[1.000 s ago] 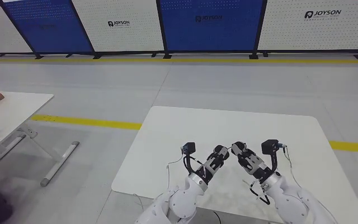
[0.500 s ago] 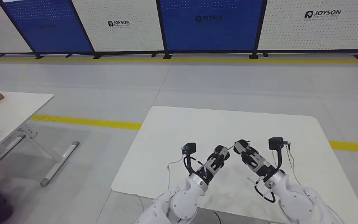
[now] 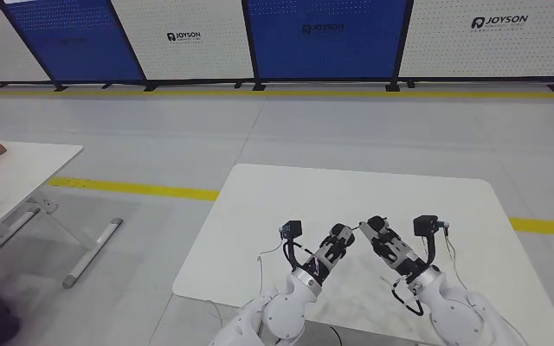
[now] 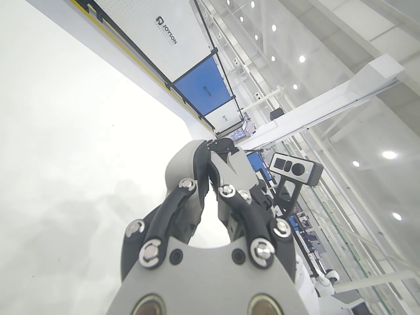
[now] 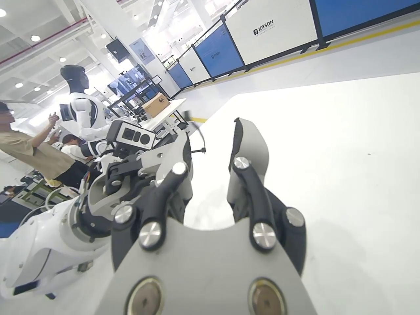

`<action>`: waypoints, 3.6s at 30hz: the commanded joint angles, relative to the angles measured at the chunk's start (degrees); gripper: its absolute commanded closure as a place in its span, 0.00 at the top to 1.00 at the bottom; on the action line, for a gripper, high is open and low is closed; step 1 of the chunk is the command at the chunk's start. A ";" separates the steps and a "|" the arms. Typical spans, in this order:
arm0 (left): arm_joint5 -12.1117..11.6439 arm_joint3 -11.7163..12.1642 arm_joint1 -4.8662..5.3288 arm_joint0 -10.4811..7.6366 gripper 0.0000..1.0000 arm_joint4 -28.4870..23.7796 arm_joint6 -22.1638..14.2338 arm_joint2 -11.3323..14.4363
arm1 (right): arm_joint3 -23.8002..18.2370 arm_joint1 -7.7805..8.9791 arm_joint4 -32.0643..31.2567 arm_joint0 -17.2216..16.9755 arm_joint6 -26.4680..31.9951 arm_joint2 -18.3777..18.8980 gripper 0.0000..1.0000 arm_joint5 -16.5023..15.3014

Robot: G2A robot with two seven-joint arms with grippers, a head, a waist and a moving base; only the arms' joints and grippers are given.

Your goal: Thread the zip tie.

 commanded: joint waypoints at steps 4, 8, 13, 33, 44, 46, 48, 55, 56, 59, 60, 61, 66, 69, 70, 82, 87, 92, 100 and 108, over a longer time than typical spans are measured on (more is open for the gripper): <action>-0.28 0.07 0.01 0.19 0.00 0.11 0.02 0.09 | -0.11 0.03 -0.35 -0.18 -0.53 0.07 0.00 0.00; -0.82 0.10 0.07 0.42 0.00 0.35 -0.13 0.10 | 0.09 0.04 -1.18 -0.13 -0.19 -0.22 0.00 0.00; -1.06 0.01 0.13 0.56 0.00 0.53 -0.20 0.00 | 0.25 0.03 -1.42 0.28 0.82 -0.68 0.00 0.00; 0.96 0.20 0.15 0.27 0.33 1.24 -0.51 0.10 | 0.76 0.15 -2.68 0.80 0.94 -1.15 0.00 0.00; 1.18 -0.14 0.15 0.31 0.33 1.12 -0.10 -0.12 | 1.71 -0.29 -4.37 0.69 -0.38 -0.41 0.00 0.22; 1.26 -0.17 0.15 0.35 0.28 1.13 -0.10 -0.15 | 1.72 -0.38 -4.40 0.59 -0.57 -0.20 0.00 0.21; 1.30 -0.19 0.16 0.36 0.18 1.13 -0.15 -0.16 | 1.64 -0.46 -4.39 0.48 -0.76 -0.02 0.00 0.13; 1.33 -0.11 0.18 0.45 0.00 0.93 -0.23 -0.36 | 1.31 -0.82 -4.30 0.01 -1.63 0.50 0.00 0.03; 1.32 -0.06 0.19 0.48 0.00 0.87 -0.24 -0.43 | 1.31 -0.88 -4.32 -0.04 -1.67 0.55 0.00 0.01; 1.24 -0.01 0.22 0.52 0.00 0.68 -0.27 -0.60 | 1.28 -1.03 -4.33 -0.16 -1.55 0.63 0.00 0.00; 1.17 0.00 0.22 0.54 0.00 0.63 -0.26 -0.64 | 1.26 -1.07 -4.32 -0.19 -1.50 0.63 0.00 0.00; 1.11 0.00 0.23 0.56 0.00 0.58 -0.27 -0.68 | 1.24 -1.12 -4.33 -0.21 -1.43 0.62 0.00 0.00; 0.69 0.02 0.23 0.62 0.00 -0.10 -0.13 -0.94 | 1.14 -1.35 -4.08 -0.15 -0.70 0.51 0.93 0.00; 0.69 0.04 0.16 0.63 0.00 -1.08 0.42 -1.17 | 0.93 -1.45 -3.95 -0.26 -0.79 0.65 1.00 0.00; 0.72 0.02 0.12 0.61 0.00 -1.52 0.72 -1.26 | 0.82 -1.47 -4.01 -0.37 -0.92 0.72 1.00 0.00; -0.57 -0.62 -0.22 0.72 0.00 -5.97 2.86 -2.15 | 2.42 -1.43 -7.48 -2.17 -0.72 2.55 1.00 3.14; -0.86 -0.77 -0.25 0.95 0.00 -6.17 2.42 -1.82 | 2.40 -1.56 -9.59 -1.74 0.07 2.23 1.00 4.92; -0.91 -0.77 -0.26 0.96 0.00 -6.24 2.44 -1.81 | 2.40 -1.56 -9.59 -1.74 0.07 2.23 1.00 4.92; -1.92 -0.97 -0.22 0.98 0.00 -5.45 1.58 -1.41 | 3.45 -1.87 -1.98 -0.86 7.66 2.36 1.00 3.11; -1.70 -0.99 -0.22 0.95 0.00 -4.13 1.69 -1.11 | 3.37 -2.18 1.60 -0.03 10.44 2.37 0.36 1.84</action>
